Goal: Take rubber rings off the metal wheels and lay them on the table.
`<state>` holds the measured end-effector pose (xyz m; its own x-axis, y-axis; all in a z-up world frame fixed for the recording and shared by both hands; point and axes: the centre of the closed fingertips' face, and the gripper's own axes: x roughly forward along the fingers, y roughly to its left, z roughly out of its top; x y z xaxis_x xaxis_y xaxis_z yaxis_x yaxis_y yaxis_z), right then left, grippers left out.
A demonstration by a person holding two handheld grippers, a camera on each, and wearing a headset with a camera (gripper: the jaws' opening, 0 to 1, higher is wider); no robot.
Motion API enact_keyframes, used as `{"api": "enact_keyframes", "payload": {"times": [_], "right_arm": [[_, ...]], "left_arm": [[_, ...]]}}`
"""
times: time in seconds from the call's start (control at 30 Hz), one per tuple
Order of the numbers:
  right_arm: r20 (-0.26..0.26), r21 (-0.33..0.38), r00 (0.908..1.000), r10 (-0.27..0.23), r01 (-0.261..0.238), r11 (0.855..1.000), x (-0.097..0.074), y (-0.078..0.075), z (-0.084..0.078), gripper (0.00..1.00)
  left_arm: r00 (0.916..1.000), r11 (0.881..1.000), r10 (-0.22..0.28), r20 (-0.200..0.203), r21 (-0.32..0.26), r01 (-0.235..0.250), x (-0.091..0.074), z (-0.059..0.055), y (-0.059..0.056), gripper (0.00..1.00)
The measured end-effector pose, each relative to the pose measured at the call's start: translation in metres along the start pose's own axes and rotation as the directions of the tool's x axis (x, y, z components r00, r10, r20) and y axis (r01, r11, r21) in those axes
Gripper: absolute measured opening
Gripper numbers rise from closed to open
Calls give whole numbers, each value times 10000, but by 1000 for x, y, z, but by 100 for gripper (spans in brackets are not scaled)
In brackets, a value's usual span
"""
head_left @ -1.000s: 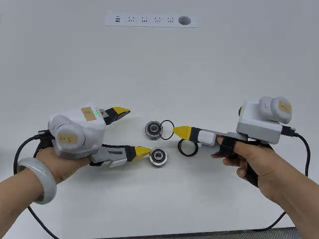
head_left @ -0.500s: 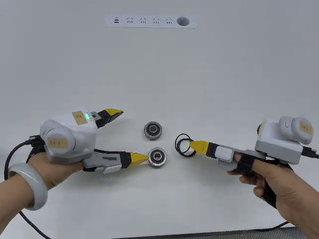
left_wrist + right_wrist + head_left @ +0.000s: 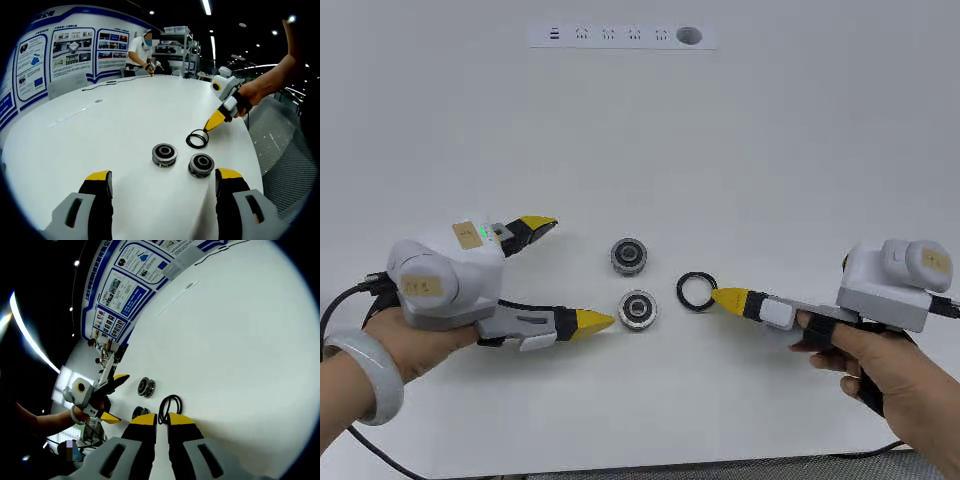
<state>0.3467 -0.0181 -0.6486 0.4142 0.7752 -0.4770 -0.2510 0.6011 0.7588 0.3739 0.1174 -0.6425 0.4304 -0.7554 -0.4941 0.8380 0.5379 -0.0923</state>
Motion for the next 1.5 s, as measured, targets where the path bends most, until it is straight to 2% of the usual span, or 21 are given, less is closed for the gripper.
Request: {"api": "enact_keyframes", "payload": {"times": [0.27,0.37,0.5,0.57,0.63,0.67,0.73,0.77,0.83,1.03,1.1,1.13,1.2,1.3,1.37,1.43,1.5], "right_arm": [[-121,-919,9999,-57,45,9958,-2,0,-1,20],[-138,-1412,9999,-57,37,9900,-4,3,-2,26],[-183,-2057,9998,15,-52,9786,-6,8,-3,34],[-197,-2717,9998,-19,-35,9624,-7,10,-3,40],[-263,-2990,9997,13,-92,9542,-8,14,-6,45],[-340,-3096,9994,-5,-101,9508,-8,9,-7,48],[-496,-3625,9987,-148,-42,9320,-9,8,-10,53],[-572,-4042,9981,-243,-9,9147,-10,8,-12,56],[-733,-4151,9970,-262,-67,9098,-11,11,-18,60],[-697,-5012,9971,-298,-91,8653,-16,12,-19,67],[-580,-5231,9979,-282,-63,8522,-17,14,-18,70],[-560,-5262,9980,-287,-51,8503,-18,14,-18,72],[-469,-5554,9985,-269,-37,8316,-19,17,-18,74],[-491,-5799,9984,-265,-69,8146,-21,19,-20,76],[-480,-6113,9985,-280,-72,7914,-22,20,-23,77],[-514,-6232,9981,-349,-48,7820,-23,20,-27,77],[-448,-6450,9984,-356,-17,7642,-24,21,-29,79]], "left_arm": [[9997,9996,-243,51,-116,244,-5,-3,-6,87],[9994,9993,-341,72,-132,342,-7,-3,-9,88],[9977,9976,-602,305,-315,611,-11,-1,-14,88],[9965,9965,-728,413,-384,744,-13,0,-18,89],[9954,9954,-837,474,-433,858,-15,2,-23,89],[9950,9950,-866,494,-455,889,-16,2,-25,90],[9945,9944,-903,521,-496,929,-19,3,-28,91],[9944,9939,-902,547,-579,934,-20,4,-29,91],[9943,9938,-851,643,-661,894,-23,5,-30,91],[9938,9925,-874,688,-797,928,-29,6,-38,92],[9933,9918,-897,732,-843,957,-31,6,-40,93],[9932,9918,-892,746,-847,955,-31,7,-41,93],[9934,9921,-849,773,-857,915,-33,7,-41,93],[9932,9924,-779,864,-889,856,-35,9,-43,93],[9919,9917,-775,1005,-945,870,-36,12,-46,94],[9910,9915,-752,1105,-975,861,-38,13,-48,94],[9901,9908,-752,1186,-1028,875,-39,14,-50,95]]}}
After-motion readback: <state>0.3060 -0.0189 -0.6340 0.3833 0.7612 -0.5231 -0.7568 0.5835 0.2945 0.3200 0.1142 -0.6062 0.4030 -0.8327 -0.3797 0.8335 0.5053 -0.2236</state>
